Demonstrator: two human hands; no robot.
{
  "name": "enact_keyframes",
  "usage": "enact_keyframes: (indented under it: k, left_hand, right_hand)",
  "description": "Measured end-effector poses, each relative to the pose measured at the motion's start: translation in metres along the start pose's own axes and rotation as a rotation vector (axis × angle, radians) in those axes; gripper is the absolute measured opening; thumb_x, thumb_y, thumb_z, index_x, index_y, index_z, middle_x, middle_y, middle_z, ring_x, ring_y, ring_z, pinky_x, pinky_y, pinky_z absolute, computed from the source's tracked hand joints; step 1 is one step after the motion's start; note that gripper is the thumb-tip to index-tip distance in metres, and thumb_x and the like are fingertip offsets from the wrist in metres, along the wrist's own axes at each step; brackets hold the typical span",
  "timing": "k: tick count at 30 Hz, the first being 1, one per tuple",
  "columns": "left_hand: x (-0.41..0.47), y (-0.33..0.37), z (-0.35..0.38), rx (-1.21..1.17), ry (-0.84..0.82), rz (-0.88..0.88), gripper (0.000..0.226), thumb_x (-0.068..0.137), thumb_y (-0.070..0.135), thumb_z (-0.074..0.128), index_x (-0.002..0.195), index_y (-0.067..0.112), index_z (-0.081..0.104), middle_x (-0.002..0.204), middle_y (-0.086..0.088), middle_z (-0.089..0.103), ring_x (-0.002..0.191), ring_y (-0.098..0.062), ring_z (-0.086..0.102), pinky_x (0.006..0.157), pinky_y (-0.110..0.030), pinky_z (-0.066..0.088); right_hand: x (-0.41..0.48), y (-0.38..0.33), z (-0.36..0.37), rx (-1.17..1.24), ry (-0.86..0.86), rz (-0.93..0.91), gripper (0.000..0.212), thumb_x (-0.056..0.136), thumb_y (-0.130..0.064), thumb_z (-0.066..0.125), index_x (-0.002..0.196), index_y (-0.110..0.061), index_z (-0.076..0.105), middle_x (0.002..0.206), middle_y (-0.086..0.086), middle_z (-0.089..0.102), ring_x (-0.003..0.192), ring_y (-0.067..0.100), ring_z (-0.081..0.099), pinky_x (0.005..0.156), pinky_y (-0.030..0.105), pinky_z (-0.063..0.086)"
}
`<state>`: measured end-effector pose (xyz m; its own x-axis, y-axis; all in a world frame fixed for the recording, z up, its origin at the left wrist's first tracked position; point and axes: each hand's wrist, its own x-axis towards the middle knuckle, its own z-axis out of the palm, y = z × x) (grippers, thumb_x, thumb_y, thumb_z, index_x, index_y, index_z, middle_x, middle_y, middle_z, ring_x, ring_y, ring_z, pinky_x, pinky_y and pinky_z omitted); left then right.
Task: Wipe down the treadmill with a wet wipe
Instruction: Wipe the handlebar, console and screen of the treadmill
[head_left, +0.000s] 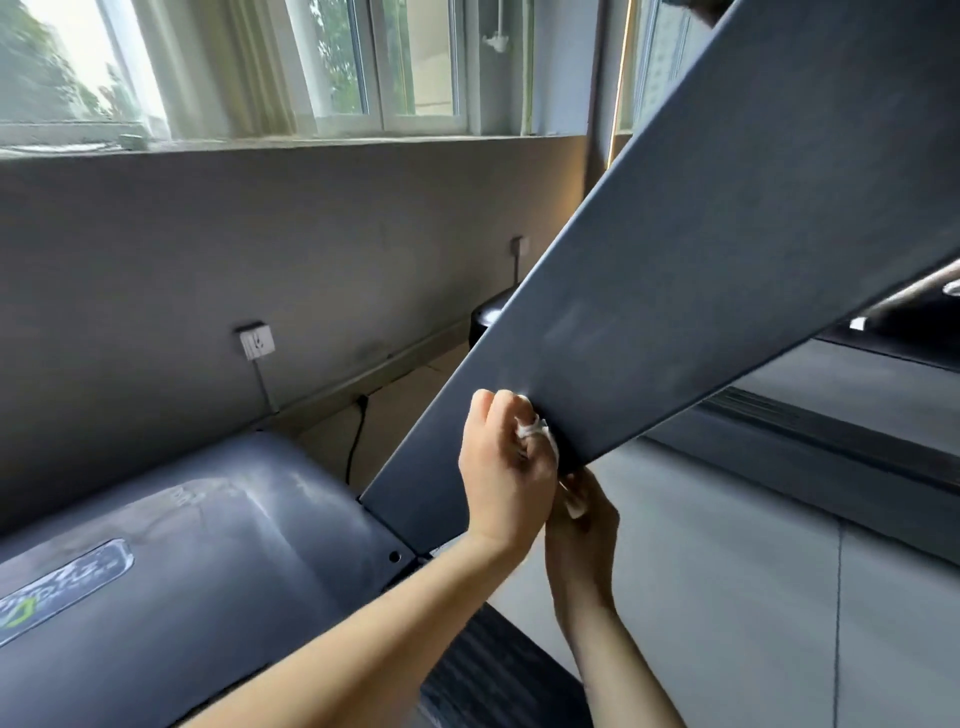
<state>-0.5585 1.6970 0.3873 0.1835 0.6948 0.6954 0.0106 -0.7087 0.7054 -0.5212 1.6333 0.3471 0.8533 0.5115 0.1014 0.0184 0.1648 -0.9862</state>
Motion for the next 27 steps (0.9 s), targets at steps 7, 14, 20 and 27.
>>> enact_keyframes:
  k: [7,14,20,27]
  left_hand:
    - [0.076,0.059,-0.023,-0.087,-0.163,-0.111,0.007,0.064,0.011,0.049,0.062,0.013,0.042,0.055,-0.008,0.055,0.054,-0.031,0.053,0.055,-0.048,0.045]
    - [0.116,0.112,-0.083,-0.029,-0.419,-0.175,0.016,0.081,0.012,0.067,0.078,-0.002,0.059,0.079,-0.014,0.056,0.065,-0.017,0.044,0.059,-0.044,0.037]
    - [0.146,0.194,-0.117,-0.128,-0.54,-0.267,0.032,0.081,0.01,0.083,0.075,0.009,0.051,0.069,-0.014,0.05,0.07,-0.016,0.041,0.06,-0.029,0.035]
    - [0.164,0.271,-0.12,-0.447,-0.472,-0.596,0.015,0.08,0.008,0.08,0.084,0.005,0.065,0.076,-0.007,0.057,0.069,-0.014,0.055,0.064,-0.018,0.048]
  right_hand:
    - [-0.033,-0.072,-0.003,0.022,-0.092,0.263,0.018,0.097,-0.011,0.056,0.089,-0.008,0.072,0.08,0.01,0.077,0.073,0.024,0.076,0.067,0.036,0.06]
    - [-0.027,-0.193,0.001,0.071,-0.161,-0.085,0.022,0.095,-0.034,0.065,0.114,-0.023,0.067,0.09,-0.012,0.077,0.085,0.012,0.074,0.08,0.048,0.061]
    - [-0.013,-0.274,-0.011,0.047,-0.252,-0.292,0.014,0.095,-0.026,0.071,0.083,-0.019,0.075,0.072,-0.007,0.075,0.066,0.013,0.072,0.064,0.039,0.062]
    - [-0.008,-0.347,-0.033,0.174,-0.198,-0.035,0.025,0.097,-0.023,0.067,0.078,-0.008,0.067,0.054,-0.003,0.061,0.05,0.007,0.054,0.047,0.02,0.046]
